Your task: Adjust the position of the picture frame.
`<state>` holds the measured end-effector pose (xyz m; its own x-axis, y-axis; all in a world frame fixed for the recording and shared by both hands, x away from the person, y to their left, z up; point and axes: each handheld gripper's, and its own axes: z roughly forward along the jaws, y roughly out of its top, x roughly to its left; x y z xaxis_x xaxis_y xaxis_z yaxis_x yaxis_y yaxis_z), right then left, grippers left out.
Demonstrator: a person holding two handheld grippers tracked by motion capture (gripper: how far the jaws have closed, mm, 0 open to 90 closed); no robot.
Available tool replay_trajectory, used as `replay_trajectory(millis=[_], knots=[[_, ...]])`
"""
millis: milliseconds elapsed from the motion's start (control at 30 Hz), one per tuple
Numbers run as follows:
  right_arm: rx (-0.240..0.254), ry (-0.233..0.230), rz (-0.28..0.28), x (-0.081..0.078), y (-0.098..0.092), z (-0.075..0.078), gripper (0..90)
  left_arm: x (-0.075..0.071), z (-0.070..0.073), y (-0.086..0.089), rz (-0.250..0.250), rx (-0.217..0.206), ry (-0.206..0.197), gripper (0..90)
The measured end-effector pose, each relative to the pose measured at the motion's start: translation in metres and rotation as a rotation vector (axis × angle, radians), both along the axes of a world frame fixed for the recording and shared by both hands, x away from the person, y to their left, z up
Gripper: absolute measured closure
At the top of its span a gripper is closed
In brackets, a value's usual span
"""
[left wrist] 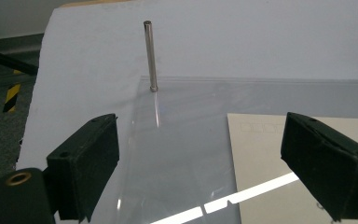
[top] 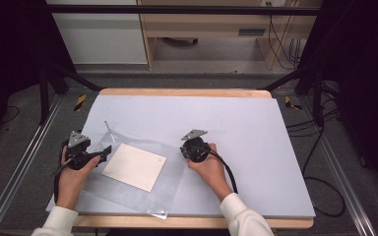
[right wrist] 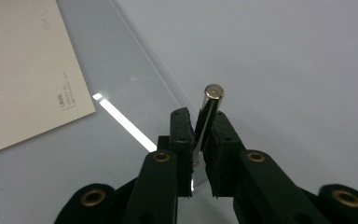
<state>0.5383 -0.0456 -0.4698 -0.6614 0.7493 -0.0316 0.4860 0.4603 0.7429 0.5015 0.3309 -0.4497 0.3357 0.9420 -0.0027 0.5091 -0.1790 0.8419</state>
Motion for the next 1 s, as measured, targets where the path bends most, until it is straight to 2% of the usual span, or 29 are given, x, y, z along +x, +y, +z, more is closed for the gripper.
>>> replay_trajectory(millis=[33, 133, 200, 267, 333, 367, 433, 500, 567, 700, 800, 900, 1000], knots=[[-0.001, -0.001, 0.002, 0.000, 0.000, -0.001, 84.4, 0.000, 0.000, -0.001, 0.001, 0.003, -0.004, 11.5], [0.005, 0.001, 0.001, 0.001, 0.000, -0.001, 85.0, 0.003, 0.003, -0.005, -0.016, 0.053, -0.020, 13.6], [0.002, 0.003, 0.008, 0.002, 0.000, -0.001, 85.0, 0.011, 0.003, -0.008, -0.033, 0.058, -0.020, 18.2], [-0.003, 0.008, 0.011, 0.002, 0.000, 0.000, 85.0, 0.021, 0.002, -0.010, -0.035, 0.041, -0.005, 23.8], [-0.005, 0.014, 0.018, 0.003, 0.000, 0.001, 85.1, 0.036, -0.001, -0.013, -0.024, 0.069, 0.015, 27.2], [-0.006, 0.016, 0.021, 0.003, 0.000, 0.001, 85.0, 0.041, -0.001, -0.013, -0.019, 0.080, 0.014, 33.0], [-0.006, 0.016, 0.021, 0.003, -0.001, 0.001, 85.1, 0.055, -0.004, -0.013, 0.005, 0.100, 0.030, 34.9], [-0.005, 0.015, 0.022, 0.003, -0.001, 0.001, 85.1, 0.063, -0.006, -0.013, 0.019, 0.094, 0.024, 40.1], [-0.001, 0.016, 0.021, 0.003, -0.001, 0.001, 85.1, 0.070, -0.009, -0.013, 0.024, 0.118, 0.020, 45.4], [0.001, 0.019, 0.019, 0.003, -0.001, 0.001, 85.1, 0.080, -0.013, -0.011, 0.048, 0.093, 0.020, 52.5], [0.002, 0.021, 0.022, 0.004, -0.001, 0.001, 85.0, 0.088, -0.017, -0.010, 0.063, 0.100, 0.029, 56.0], [0.004, 0.023, 0.017, 0.004, -0.001, 0.001, 85.1, 0.093, -0.020, -0.009, 0.071, 0.080, 0.037, 64.9], [0.007, 0.027, 0.018, 0.004, -0.002, 0.001, 85.1, 0.096, -0.022, -0.010, 0.070, 0.092, 0.045, 71.5]])
